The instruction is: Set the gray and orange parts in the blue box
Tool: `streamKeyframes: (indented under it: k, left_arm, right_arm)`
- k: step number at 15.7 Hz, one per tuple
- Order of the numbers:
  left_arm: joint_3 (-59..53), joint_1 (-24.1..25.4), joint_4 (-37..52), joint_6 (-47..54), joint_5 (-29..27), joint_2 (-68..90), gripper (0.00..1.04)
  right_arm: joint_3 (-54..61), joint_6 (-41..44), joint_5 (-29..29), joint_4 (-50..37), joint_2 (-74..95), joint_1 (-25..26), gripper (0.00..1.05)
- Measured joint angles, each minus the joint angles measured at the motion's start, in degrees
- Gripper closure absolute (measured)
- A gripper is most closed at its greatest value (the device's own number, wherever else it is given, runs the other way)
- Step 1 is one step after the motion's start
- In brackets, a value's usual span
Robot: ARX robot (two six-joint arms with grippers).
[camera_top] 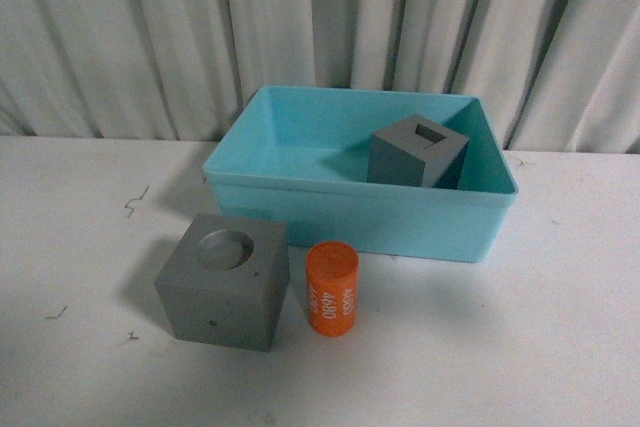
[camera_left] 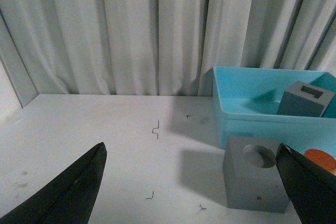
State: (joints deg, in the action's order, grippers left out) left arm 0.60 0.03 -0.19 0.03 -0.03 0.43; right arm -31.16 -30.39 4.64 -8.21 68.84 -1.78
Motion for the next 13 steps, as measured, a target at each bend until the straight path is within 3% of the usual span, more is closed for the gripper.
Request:
streamKeyframes:
  k: [1, 3, 6, 8, 11, 12, 13]
  left_arm:
    - [0.00, 0.00, -0.02, -0.02, -0.02, 0.00, 0.07]
    - [0.00, 0.00, 0.04, 0.00, 0.07, 0.00, 0.07]
    - [0.00, -0.04, 0.00, -0.02, -0.04, 0.00, 0.07]
    - [0.00, -0.04, -0.04, 0.00, -0.02, 0.00, 0.07]
    - [0.00, -0.04, -0.04, 0.00, 0.00, 0.00, 0.07]
    - [0.00, -0.04, -0.04, 0.00, 0.00, 0.00, 0.07]
    - [0.00, -0.04, -0.02, 0.00, -0.02, 0.00, 0.07]
  right_arm:
    - [9.01, -2.54, 0.28, 8.17, -10.49, 0.04, 0.06]
    - [16.66, 3.63, -3.32, -13.27, -13.27, 1.79, 0.18]
    - [20.94, 11.30, -3.96, -24.96, -14.05, 1.81, 0.29]
    - [25.44, 24.04, -4.59, -34.99, -18.88, 1.84, 0.53]
    - [27.65, 28.96, -4.63, -30.60, -25.86, 1.81, 0.88]
    - [29.62, 29.20, -4.66, -33.51, -25.90, 1.79, 1.01]
    - [30.42, 29.66, -4.63, -30.84, -27.52, 1.79, 1.03]
